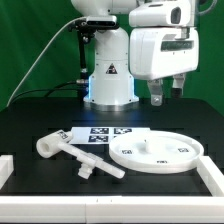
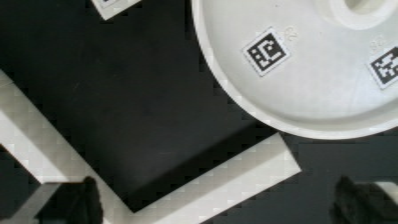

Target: Assemble round table

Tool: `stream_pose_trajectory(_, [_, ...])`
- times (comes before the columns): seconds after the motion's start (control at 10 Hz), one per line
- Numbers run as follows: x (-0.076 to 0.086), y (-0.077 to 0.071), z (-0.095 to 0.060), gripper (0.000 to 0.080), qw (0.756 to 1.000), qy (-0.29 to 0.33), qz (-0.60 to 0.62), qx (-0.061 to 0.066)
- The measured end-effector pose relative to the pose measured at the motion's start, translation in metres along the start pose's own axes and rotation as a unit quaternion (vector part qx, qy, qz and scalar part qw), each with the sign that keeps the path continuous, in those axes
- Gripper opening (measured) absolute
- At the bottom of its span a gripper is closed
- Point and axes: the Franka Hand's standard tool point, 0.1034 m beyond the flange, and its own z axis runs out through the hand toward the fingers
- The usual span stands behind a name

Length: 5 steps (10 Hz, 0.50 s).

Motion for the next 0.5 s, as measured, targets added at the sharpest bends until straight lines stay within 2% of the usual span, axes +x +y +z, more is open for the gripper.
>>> stream_pose_trajectory(0.4, [-0.0002,-0.0003,0.0009,0.0649,1.0,-0.001,0.0,0.001])
stream_pose_trajectory(0.5, [-0.0044,0.0023,0.0026,0.0649,1.0,-0.002,-0.009,0.001])
